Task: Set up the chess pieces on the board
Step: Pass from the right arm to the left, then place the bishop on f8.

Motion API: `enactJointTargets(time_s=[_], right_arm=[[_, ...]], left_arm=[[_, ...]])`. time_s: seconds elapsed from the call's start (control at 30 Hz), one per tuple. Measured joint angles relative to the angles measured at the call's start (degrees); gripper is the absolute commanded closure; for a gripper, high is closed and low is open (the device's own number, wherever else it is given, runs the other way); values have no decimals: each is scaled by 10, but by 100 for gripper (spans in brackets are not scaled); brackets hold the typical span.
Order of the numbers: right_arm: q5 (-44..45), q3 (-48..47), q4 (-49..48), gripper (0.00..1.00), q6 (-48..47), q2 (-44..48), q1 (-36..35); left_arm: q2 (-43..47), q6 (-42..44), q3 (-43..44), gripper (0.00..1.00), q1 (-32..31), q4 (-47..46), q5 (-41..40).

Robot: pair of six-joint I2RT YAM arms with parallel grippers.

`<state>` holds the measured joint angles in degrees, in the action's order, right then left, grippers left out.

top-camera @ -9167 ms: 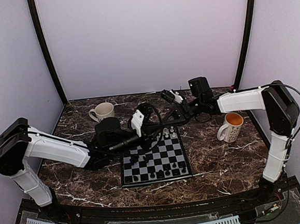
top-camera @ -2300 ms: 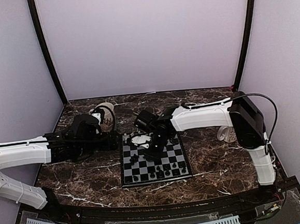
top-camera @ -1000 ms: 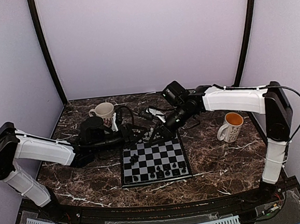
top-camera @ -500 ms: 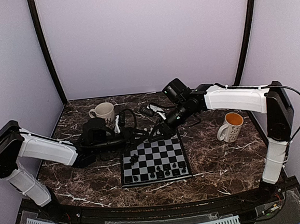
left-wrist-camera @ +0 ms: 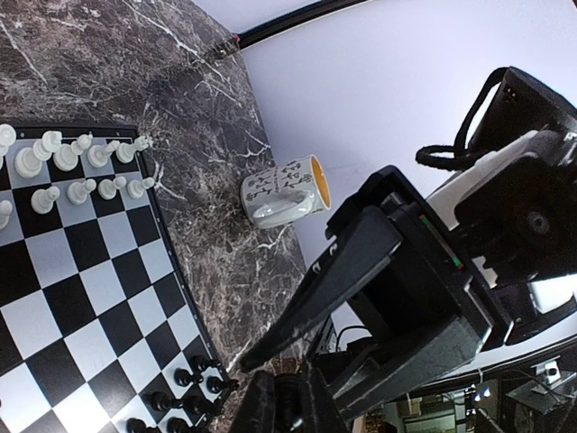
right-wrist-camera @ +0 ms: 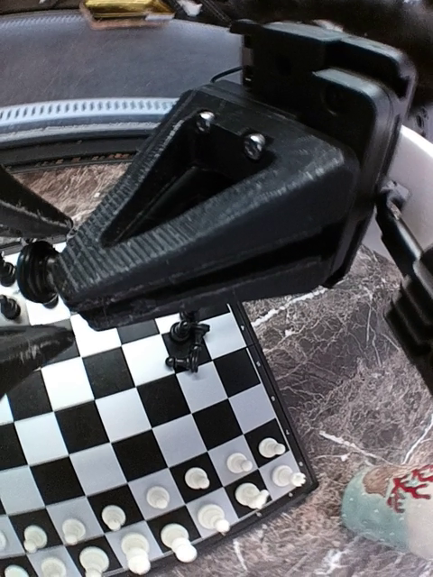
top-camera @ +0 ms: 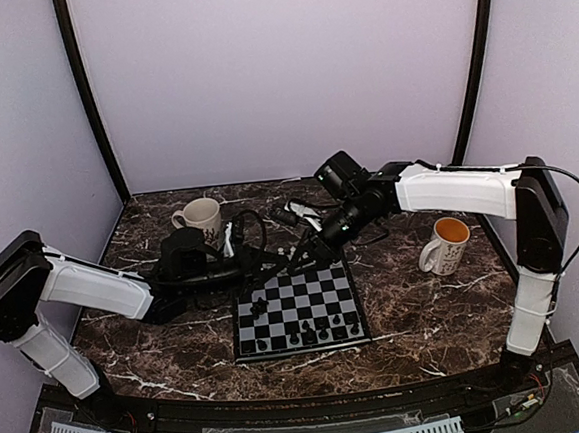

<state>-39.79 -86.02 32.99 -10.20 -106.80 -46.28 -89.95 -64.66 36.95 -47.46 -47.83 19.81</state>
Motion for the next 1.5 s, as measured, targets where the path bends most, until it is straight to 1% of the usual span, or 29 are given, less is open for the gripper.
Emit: enactJointTargets(time_s=[0.07,0.17,0.27,0.37,0.5,0.63,0.73,0.87,1.07,1.27,1.5], right_arm=[[7,3,2,63,-8,5,1],[11,29,0,61,-20,36,11],[9,68,-2,61,-31,82,37],[4,104,-13,61,-43,123,79],[-8,159,-43,61,-53,153,132],[-11,216,-64,61,-62,174,156],[-9,234,-69,61,-71,189,159],[-10,236,-84,61,-77,202,162],[-12,239,-95,61,-82,203,167],[-12,242,-97,60,-82,203,167],[-12,243,-99,60,-82,203,167]], left_arm=[[4,17,4,100,0,17,-2],[25,63,21,100,0,82,-10],[60,140,64,100,0,187,-31],[91,231,110,100,-1,282,-47],[116,341,150,100,-7,396,-66],[124,441,161,100,-47,504,-103],[124,493,161,100,-85,555,-128],[122,541,160,100,-123,592,-152],[97,584,153,100,-140,605,-172],[61,599,153,100,-148,614,-184],[40,602,153,100,-152,612,-184]])
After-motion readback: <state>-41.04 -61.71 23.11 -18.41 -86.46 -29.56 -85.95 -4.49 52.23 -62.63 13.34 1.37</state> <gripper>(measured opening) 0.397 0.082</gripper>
